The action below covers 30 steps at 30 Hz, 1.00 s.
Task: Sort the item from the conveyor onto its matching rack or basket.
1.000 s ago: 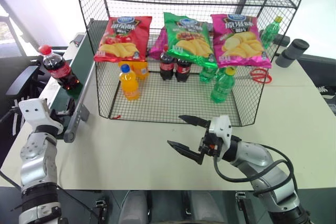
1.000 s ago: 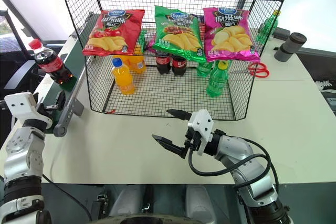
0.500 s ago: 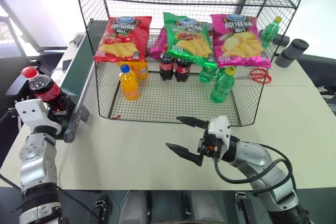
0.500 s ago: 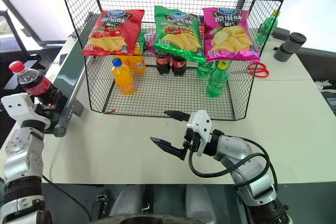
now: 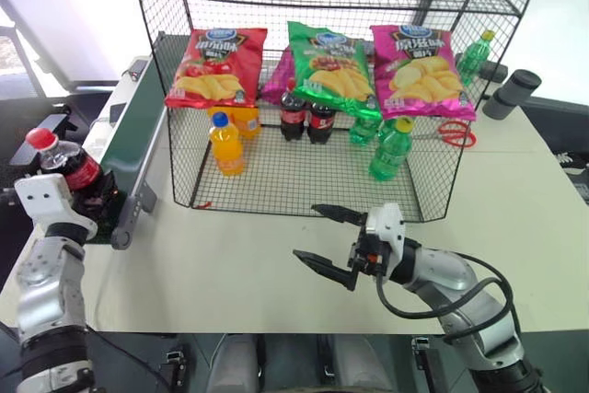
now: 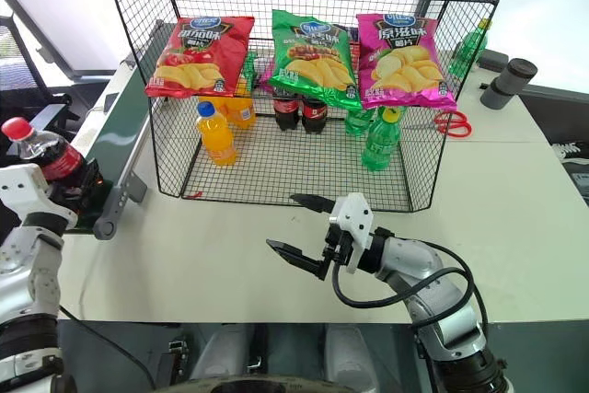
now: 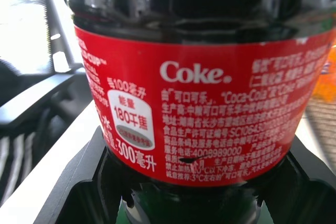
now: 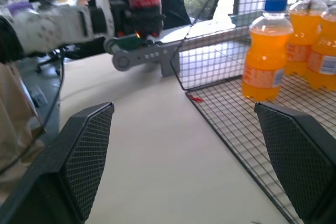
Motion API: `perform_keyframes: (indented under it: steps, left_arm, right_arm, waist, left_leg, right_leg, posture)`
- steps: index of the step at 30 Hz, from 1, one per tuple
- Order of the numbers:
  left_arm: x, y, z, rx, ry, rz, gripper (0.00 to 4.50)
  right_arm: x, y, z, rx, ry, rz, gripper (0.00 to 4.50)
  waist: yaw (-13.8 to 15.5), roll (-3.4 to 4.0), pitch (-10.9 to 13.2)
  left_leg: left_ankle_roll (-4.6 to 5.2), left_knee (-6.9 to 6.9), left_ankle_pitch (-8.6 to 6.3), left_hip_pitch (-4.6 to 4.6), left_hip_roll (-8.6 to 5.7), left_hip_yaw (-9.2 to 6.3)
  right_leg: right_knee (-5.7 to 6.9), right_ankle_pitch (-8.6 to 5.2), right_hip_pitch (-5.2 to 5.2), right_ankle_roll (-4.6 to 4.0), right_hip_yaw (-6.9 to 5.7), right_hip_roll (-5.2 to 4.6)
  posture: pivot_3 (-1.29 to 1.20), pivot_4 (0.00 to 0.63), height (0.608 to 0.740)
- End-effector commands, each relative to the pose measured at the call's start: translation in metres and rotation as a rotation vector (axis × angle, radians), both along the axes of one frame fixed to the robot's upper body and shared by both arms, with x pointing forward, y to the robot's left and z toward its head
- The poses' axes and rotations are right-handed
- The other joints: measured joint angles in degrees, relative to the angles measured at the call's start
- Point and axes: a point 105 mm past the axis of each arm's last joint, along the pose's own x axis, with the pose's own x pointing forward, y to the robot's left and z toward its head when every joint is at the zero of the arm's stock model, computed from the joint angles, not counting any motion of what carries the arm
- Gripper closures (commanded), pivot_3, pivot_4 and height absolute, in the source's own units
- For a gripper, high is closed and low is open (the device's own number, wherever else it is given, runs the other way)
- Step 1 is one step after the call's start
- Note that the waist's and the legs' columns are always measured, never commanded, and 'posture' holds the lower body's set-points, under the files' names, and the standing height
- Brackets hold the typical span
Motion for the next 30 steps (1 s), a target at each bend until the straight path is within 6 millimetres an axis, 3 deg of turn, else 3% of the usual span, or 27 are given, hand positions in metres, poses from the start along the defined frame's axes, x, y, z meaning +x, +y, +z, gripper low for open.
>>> perform_keyframes:
  steps: [1, 4, 6, 9, 11, 13, 16, 23, 30]
  left_arm:
    - [-0.005, -0.034, 0.052, 0.095, -0.115, -0.245, 1.63]
    - [-0.012, -0.083, 0.050, 0.145, -0.046, -0.511, 1.63]
    - [-0.017, -0.115, 0.038, 0.194, 0.024, -0.659, 1.63]
    - [-0.021, -0.144, 0.022, 0.249, 0.091, -0.790, 1.63]
    - [-0.023, -0.174, 0.011, 0.260, 0.103, -0.911, 1.63]
    - [-0.021, -0.204, 0.006, 0.226, 0.080, -1.013, 1.63]
    - [-0.019, -0.235, 0.001, 0.210, 0.065, -1.126, 1.63]
    - [-0.021, -0.275, -0.003, 0.213, 0.040, -1.314, 1.63]
    - [-0.024, -0.286, -0.006, 0.245, 0.037, -1.378, 1.63]
  right_arm:
    - [0.004, -0.003, 0.014, 0.012, -0.035, -0.005, 0.00]
    - [0.003, -0.001, 0.021, 0.027, -0.031, 0.019, 0.00]
    - [0.003, 0.000, 0.024, 0.040, -0.029, 0.023, 0.00]
    - [0.006, 0.002, 0.030, 0.068, -0.029, 0.021, 0.00]
    - [0.010, 0.005, 0.036, 0.092, -0.039, 0.017, 0.00]
    - [0.012, 0.009, 0.041, 0.102, -0.054, 0.022, 0.00]
    - [0.013, 0.014, 0.044, 0.109, -0.065, 0.031, 0.00]
    - [0.013, 0.023, 0.046, 0.126, -0.069, 0.031, 0.00]
    - [0.013, 0.023, 0.044, 0.126, -0.061, 0.026, 0.00]
  waist:
    - [0.1, 0.00, 0.0]
    - [0.0, 0.04, 0.0]
    - [0.0, 0.09, 0.0]
    - [-0.3, 0.12, 0.0]
    - [-0.4, 0.16, 0.1]
    - [-0.2, 0.25, 0.1]
    - [0.2, 0.24, 0.1]
    - [0.0, 0.26, 0.1]
    - [0.0, 0.26, 0.1]
  left_leg:
    - [0.00, -0.01, 0.00, 0.00, -0.01, 0.00]
    - [-0.02, -0.10, -0.01, -0.02, -0.03, 0.01]
    - [-0.03, -0.15, -0.02, -0.02, -0.06, 0.02]
    - [-0.03, -0.19, -0.02, -0.03, -0.05, 0.02]
    - [-0.02, -0.20, -0.02, -0.03, -0.03, 0.02]
    - [-0.02, -0.20, -0.01, -0.03, -0.04, 0.02]
    - [0.00, -0.12, 0.00, -0.11, -0.09, 0.02]
    - [0.07, -0.09, -0.02, -0.12, -0.03, 0.09]
    - [0.08, 0.00, -0.02, -0.11, -0.04, 0.08]
  right_leg:
    - [-0.03, 0.00, 0.01, 0.00, 0.00, -0.05]
    - [-0.14, -0.07, 0.01, -0.14, 0.01, -0.14]
    - [-0.20, -0.10, 0.01, -0.19, 0.02, -0.21]
    - [-0.21, -0.11, -0.02, -0.21, 0.03, -0.21]
    - [-0.17, -0.11, -0.07, -0.22, 0.03, -0.20]
    - [-0.13, -0.11, -0.09, -0.22, 0.03, -0.18]
    - [-0.14, -0.09, -0.07, -0.19, 0.00, -0.17]
    - [-0.13, 0.01, -0.12, 0.02, 0.05, 0.11]
    - [-0.07, 0.01, -0.09, 0.03, 0.06, 0.35]
  posture:
    - [0.00, 0.150, 0.740]
    - [0.00, 0.150, 0.740]
    - [0.00, 0.150, 0.740]
    - [0.00, 0.150, 0.740]
    - [0.00, 0.150, 0.740]
    - [0.00, 0.150, 0.740]
    - [0.00, 0.150, 0.740]
    - [0.00, 0.150, 0.740]
    - [0.00, 0.150, 0.740]
